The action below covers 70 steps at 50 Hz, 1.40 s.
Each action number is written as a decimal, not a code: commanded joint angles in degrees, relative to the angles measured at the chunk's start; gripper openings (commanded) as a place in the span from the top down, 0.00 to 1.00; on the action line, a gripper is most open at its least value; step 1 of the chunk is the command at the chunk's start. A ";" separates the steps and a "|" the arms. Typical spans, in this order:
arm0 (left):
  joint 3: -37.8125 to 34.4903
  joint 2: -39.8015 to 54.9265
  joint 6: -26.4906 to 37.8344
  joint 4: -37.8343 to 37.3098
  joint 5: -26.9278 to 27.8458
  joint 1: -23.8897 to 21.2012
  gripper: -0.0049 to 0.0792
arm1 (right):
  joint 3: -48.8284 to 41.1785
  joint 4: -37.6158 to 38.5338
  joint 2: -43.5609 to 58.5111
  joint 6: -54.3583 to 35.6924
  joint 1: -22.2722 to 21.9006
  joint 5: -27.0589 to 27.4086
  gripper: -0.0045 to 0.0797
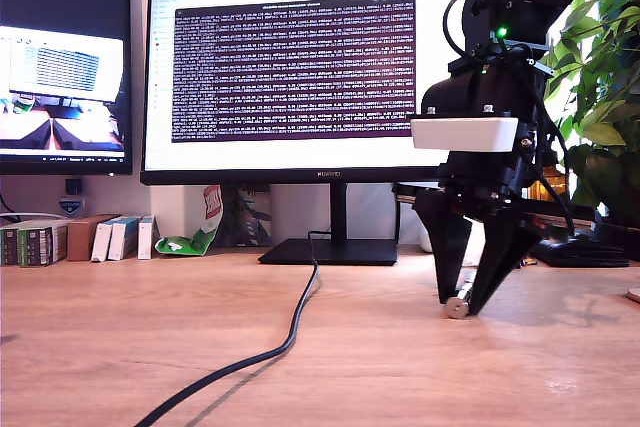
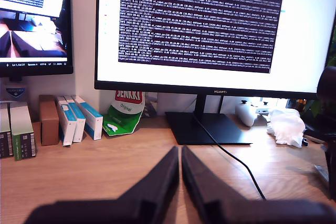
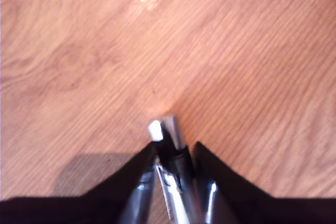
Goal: Pick the metallic laser pointer with your right arm, pass it to your left arm, then place it down to the left side of the table
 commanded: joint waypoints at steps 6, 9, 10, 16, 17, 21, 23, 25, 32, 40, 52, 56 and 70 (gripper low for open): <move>-1.77 -0.48 0.44 0.42 -0.24 -0.13 0.96 | -0.63 0.00 2.14 -1.18 0.26 0.24 0.96; -1.77 -0.48 0.46 0.42 -0.50 -0.13 0.96 | -0.63 0.33 2.14 -1.18 0.66 0.24 0.96; -1.77 -0.48 0.46 0.44 -0.57 -0.13 0.96 | -0.63 0.59 2.12 -1.18 0.98 0.26 0.96; -1.77 -0.48 0.46 0.46 -0.98 -0.13 0.96 | -0.61 2.82 1.95 0.98 2.75 0.26 0.96; -1.77 -0.48 0.46 0.48 -1.09 -0.13 0.96 | -0.59 3.23 1.90 1.09 3.17 0.26 0.96; -1.77 -0.48 0.81 0.70 -1.11 -0.13 0.96 | -0.28 4.70 1.60 4.90 4.70 0.13 0.96; -1.77 -0.48 1.05 0.92 -1.09 -0.13 0.96 | 0.04 5.27 1.44 6.38 5.40 -0.35 0.96; -1.77 -0.48 2.14 1.20 -1.09 -0.13 0.96 | 0.46 5.60 1.14 7.41 5.86 -0.79 0.96; -1.77 -0.48 5.66 3.65 -0.81 -0.15 0.96 | 3.39 5.75 -0.50 11.45 7.23 -4.98 0.96; -1.77 -0.48 9.01 7.89 -0.55 -0.13 0.96 | 7.65 5.81 -3.74 14.45 7.48 -5.90 0.96; -1.77 -0.48 9.53 16.26 3.54 -0.15 0.86 | 11.89 6.27 -9.22 20.11 7.82 -10.32 0.96; -1.77 -0.48 9.90 20.50 4.39 -0.15 0.80 | 14.05 6.34 -9.90 24.59 8.26 -12.74 0.96; -1.77 -0.46 9.84 24.92 4.96 -0.52 0.54 | 20.13 5.97 -10.01 32.26 11.19 -22.08 0.96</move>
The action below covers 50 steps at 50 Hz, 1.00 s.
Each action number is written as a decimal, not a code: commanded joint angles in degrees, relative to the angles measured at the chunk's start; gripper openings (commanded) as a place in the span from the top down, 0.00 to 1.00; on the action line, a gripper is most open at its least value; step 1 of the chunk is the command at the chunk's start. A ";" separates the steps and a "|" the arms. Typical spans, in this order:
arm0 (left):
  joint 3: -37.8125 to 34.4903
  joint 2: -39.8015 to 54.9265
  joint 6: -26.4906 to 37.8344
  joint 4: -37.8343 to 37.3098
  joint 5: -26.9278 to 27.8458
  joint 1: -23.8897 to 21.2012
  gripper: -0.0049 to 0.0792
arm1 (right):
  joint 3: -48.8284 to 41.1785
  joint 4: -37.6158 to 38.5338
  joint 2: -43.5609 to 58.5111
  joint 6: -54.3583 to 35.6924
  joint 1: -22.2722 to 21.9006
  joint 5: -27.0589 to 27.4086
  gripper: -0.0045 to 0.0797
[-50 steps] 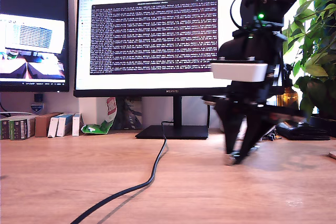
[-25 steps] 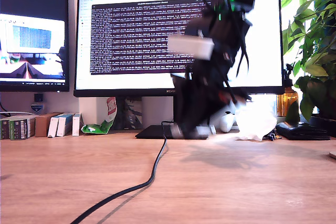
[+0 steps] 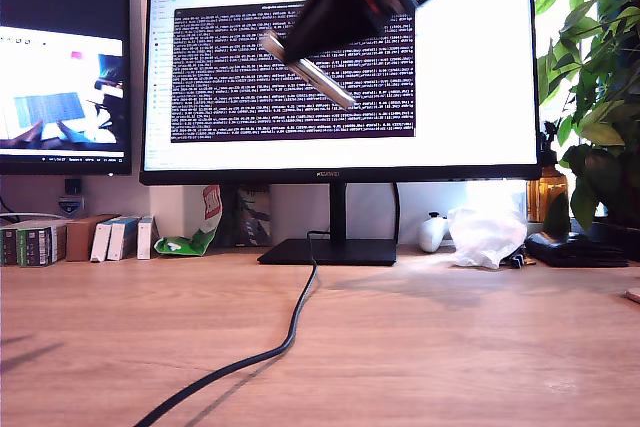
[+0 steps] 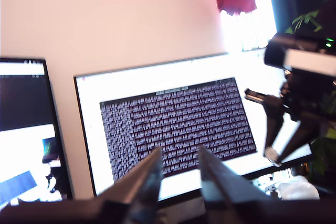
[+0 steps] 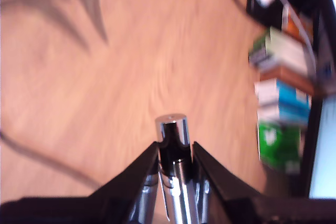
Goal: Pick the metallic laser pointer with your right arm, pass it to your left arm, then place it down to the left side of the table
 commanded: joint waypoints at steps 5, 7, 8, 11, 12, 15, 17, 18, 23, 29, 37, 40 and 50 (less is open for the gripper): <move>-1.77 -0.13 0.26 1.16 -0.70 -0.57 0.53 | 2.25 0.79 0.00 0.92 2.84 -1.84 0.96; -1.77 0.24 0.28 1.49 -0.72 -0.57 0.53 | 2.62 1.07 0.00 0.92 3.52 -1.84 0.96; -1.77 0.48 0.26 1.70 -0.70 -0.57 0.53 | 2.69 1.33 0.00 0.92 3.80 -1.84 0.96; -1.77 1.62 0.35 3.23 -0.72 -0.57 0.53 | 3.02 2.03 0.00 1.16 4.83 -1.86 0.96; -1.77 2.10 0.50 3.91 -0.72 -0.57 0.53 | 3.15 2.19 0.00 1.16 5.07 -1.88 0.96; -1.77 3.91 0.98 5.95 -0.70 -0.57 0.53 | 3.30 3.21 0.00 1.25 6.05 -2.25 0.96; -1.77 5.55 1.31 7.30 -0.61 -0.57 0.53 | 3.30 4.15 0.00 1.86 6.67 -2.34 0.96; -1.77 6.43 1.33 7.93 -0.57 -0.61 0.53 | 3.30 4.66 0.00 2.19 7.02 -2.40 0.96; -1.77 11.41 1.33 11.76 -0.15 -0.98 0.53 | 3.32 6.75 0.00 2.93 8.22 -3.17 0.96; -1.77 18.08 1.36 17.55 0.61 -1.79 0.53 | 3.32 9.20 0.00 5.60 9.40 -3.34 0.96; -1.77 26.95 1.99 24.85 1.40 -2.99 0.53 | 3.98 10.99 0.00 9.09 10.97 -5.66 0.96; -1.60 30.51 2.47 27.91 2.03 -3.63 0.53 | 4.72 11.06 0.00 10.21 11.69 -6.84 0.96; 1.95 42.21 3.45 33.42 3.39 -6.43 0.53 | 7.54 13.75 0.00 17.03 13.94 -10.14 0.96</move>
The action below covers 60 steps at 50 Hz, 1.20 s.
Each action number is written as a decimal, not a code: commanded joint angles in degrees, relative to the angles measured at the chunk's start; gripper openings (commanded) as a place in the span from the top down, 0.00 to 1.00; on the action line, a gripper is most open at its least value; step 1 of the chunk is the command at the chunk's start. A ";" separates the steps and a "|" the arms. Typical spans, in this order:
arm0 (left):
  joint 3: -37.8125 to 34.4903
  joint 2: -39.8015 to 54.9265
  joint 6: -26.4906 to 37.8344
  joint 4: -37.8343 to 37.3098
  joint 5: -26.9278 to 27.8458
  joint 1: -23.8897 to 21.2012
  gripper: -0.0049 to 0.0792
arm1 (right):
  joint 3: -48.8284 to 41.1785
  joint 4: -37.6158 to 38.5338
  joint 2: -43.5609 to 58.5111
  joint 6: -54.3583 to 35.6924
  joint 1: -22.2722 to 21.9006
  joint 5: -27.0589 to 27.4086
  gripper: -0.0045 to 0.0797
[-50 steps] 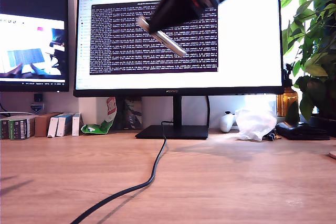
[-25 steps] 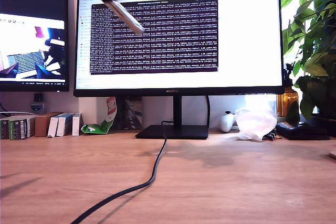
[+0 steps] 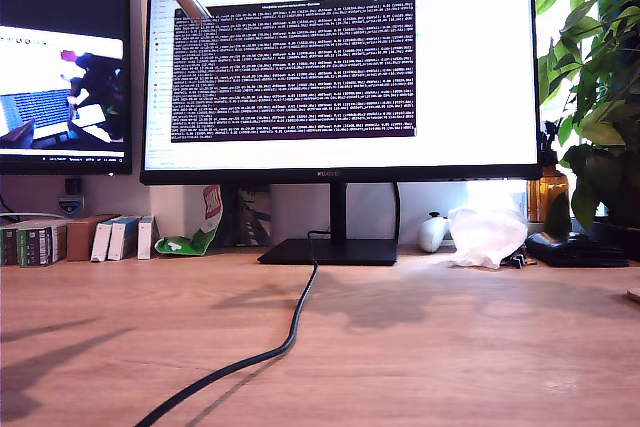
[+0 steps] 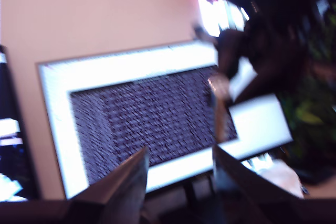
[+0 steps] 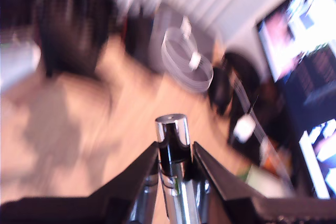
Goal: Pick the metallic laser pointer with your right arm, pass it to your left arm, then place it down to the left side of the table
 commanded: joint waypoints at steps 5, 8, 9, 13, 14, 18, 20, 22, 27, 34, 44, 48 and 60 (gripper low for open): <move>3.72 7.82 1.25 4.22 1.33 -2.14 0.53 | 2.19 1.62 0.00 6.03 1.95 -2.49 0.96; 4.83 10.86 1.75 5.66 1.57 -3.10 0.53 | 2.19 1.53 0.00 6.58 2.51 -3.02 0.96; 5.16 11.76 1.81 6.12 1.60 -3.39 0.53 | 2.19 1.51 0.00 6.58 2.64 -3.30 0.96; 6.12 14.88 3.26 8.61 1.60 -4.55 0.53 | 2.19 1.44 0.00 7.26 2.82 -4.00 0.96; 6.32 15.52 3.26 9.33 1.60 -4.76 0.53 | 2.19 1.42 0.00 7.26 2.86 -4.09 0.96; 7.23 17.92 3.34 12.11 1.86 -5.46 0.53 | 2.19 1.18 0.00 7.28 3.13 -4.31 0.96; 7.80 18.91 3.32 12.98 2.12 -5.70 0.53 | 2.19 1.18 0.00 7.28 3.13 -4.33 0.96; 8.55 19.80 3.32 13.31 2.29 -5.92 0.53 | 2.19 1.16 0.00 7.30 3.15 -4.48 0.96; 10.64 21.92 3.34 13.94 2.40 -6.58 0.53 | 2.19 0.77 0.00 7.32 3.21 -5.81 0.96; 13.46 24.28 3.37 15.54 2.58 -6.82 0.53 | 2.19 -0.35 0.00 7.30 3.67 -6.51 0.96; 16.55 26.71 3.13 15.50 5.29 -7.08 0.53 | 2.19 -0.50 0.00 7.30 3.89 -6.67 0.96; 17.38 27.39 3.13 15.52 5.46 -7.98 0.53 | 2.19 -0.66 0.00 7.32 3.89 -6.67 0.96; 19.32 27.54 3.13 15.89 5.81 -9.68 0.54 | 2.19 -1.42 0.02 7.30 3.89 -6.82 0.96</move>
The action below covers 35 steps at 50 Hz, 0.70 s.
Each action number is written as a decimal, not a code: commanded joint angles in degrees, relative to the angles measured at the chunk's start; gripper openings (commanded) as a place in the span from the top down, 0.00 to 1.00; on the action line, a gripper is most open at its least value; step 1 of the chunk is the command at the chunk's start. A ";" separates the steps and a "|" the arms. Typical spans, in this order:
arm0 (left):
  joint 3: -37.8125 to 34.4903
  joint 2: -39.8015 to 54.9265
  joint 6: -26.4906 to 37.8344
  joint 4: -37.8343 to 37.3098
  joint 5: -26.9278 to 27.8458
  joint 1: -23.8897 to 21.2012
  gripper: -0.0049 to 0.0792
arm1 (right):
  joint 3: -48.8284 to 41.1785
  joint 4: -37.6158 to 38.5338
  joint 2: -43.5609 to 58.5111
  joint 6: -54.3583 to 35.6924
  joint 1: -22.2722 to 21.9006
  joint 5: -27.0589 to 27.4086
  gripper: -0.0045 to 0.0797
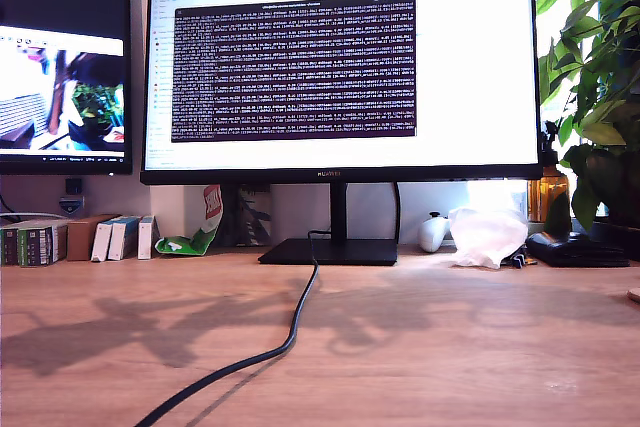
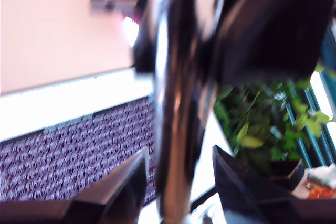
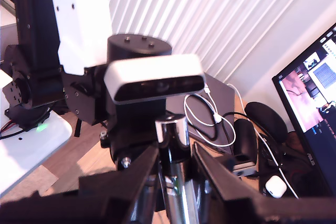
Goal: Pick the metallic laser pointer with your right arm, pass it to your left arm, then place it down to the left side of the table
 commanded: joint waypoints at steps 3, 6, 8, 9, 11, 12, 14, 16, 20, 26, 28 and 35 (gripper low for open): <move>0.55 0.24 0.11 0.68 0.22 -0.15 0.54 | -0.04 -0.22 0.00 0.26 0.48 -0.46 0.96; 0.55 0.24 0.09 0.66 0.26 -0.15 0.59 | -0.04 -0.61 0.02 0.26 0.48 -0.44 0.96; 0.55 0.24 0.11 0.66 0.28 -0.13 0.63 | -0.04 -0.94 0.02 0.26 0.48 -0.44 0.96; 0.55 0.24 0.11 0.63 0.28 -0.13 0.65 | -0.04 -1.09 0.02 0.26 0.48 -0.44 0.96; 0.55 0.24 0.11 0.61 0.26 -0.13 0.70 | -0.04 -1.11 0.02 0.26 0.48 -0.44 0.96; 0.55 0.24 0.11 0.59 0.26 -0.13 0.72 | -0.04 -1.09 0.02 0.26 0.48 -0.44 0.96; 0.55 0.24 0.11 0.39 0.26 -0.13 0.76 | -0.04 -1.07 0.02 0.26 0.48 -0.44 0.96; 0.55 0.24 0.11 0.00 0.24 -0.13 0.81 | -0.04 -1.01 0.02 0.24 0.46 -0.44 0.96; 0.55 0.24 0.11 -0.85 0.24 -0.13 0.88 | -0.04 -0.85 0.02 0.26 0.37 -0.42 0.96; 0.55 0.24 0.11 -2.03 0.24 -0.13 0.97 | -0.04 -0.87 0.00 0.26 0.35 -0.42 0.96; 0.55 0.24 0.11 -2.03 0.24 -0.13 0.97 | -0.04 -0.87 0.00 0.26 0.35 -0.42 0.96; 0.55 0.24 0.13 -1.97 -0.33 -0.11 0.97 | -0.04 -0.90 0.00 0.26 0.37 -0.42 0.93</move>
